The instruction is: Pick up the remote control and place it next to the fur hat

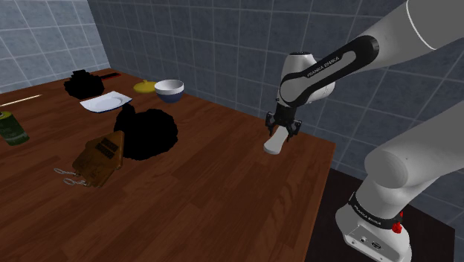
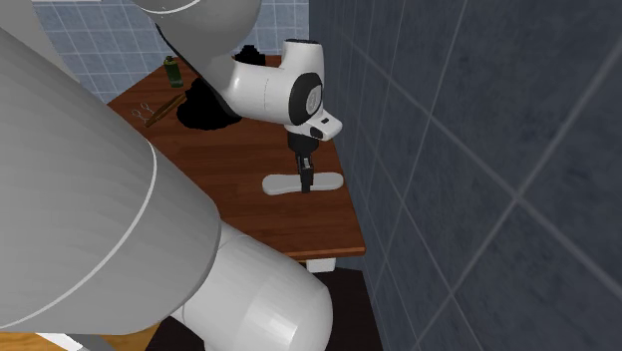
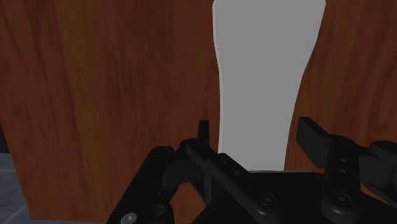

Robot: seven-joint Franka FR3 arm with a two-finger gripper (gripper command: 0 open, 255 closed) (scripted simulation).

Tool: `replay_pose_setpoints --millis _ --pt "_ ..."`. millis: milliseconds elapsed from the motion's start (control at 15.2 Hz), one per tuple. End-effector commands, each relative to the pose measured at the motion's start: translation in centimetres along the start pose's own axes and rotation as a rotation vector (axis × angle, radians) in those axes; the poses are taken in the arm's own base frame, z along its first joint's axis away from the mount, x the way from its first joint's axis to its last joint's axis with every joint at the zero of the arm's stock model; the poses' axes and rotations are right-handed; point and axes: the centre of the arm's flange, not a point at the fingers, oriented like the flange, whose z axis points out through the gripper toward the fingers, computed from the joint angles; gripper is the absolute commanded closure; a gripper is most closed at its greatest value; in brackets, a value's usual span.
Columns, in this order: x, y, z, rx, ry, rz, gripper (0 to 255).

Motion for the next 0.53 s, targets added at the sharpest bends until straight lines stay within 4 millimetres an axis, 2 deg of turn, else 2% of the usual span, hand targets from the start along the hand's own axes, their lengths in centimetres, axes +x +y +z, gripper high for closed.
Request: replay_pose_setpoints --millis 0,132,462 --pt "0.0 0.0 0.0 0.000 0.000 0.000 255" --pt "0.0 0.0 0.0 0.000 0.000 0.000 255" --pt "0.0 0.0 -2.6 0.000 0.000 0.000 255"
